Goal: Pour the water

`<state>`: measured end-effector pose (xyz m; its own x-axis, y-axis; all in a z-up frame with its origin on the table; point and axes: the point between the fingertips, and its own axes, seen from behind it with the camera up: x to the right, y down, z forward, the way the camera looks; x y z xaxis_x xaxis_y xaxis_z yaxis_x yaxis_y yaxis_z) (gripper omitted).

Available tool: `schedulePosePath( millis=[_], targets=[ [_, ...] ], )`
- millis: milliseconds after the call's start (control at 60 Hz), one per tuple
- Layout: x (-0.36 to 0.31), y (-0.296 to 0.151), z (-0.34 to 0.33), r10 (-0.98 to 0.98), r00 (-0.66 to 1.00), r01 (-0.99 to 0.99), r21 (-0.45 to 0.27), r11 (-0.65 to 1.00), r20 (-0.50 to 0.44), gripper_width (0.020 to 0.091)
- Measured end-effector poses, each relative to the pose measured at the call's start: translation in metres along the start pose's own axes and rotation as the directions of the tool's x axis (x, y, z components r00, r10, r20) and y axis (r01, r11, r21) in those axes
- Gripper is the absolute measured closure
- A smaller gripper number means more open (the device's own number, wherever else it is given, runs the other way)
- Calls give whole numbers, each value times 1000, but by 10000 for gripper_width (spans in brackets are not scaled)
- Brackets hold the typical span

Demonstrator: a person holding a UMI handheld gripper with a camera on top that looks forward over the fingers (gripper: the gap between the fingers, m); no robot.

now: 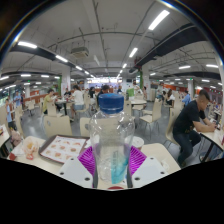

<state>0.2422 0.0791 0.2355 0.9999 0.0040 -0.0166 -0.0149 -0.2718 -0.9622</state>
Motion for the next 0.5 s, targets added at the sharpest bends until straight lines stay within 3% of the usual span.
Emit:
schedulePosePath(
  millis=[133,267,450,500],
  targets=[
    [23,84,22,-62,998,64,-89,994,21,729],
    [25,136,33,-74,996,80,-137,987,43,726],
    [21,176,40,-17,999,26,-192,981,47,713],
    [20,173,41,-26,998,34,-163,986,51,714]
  ],
)
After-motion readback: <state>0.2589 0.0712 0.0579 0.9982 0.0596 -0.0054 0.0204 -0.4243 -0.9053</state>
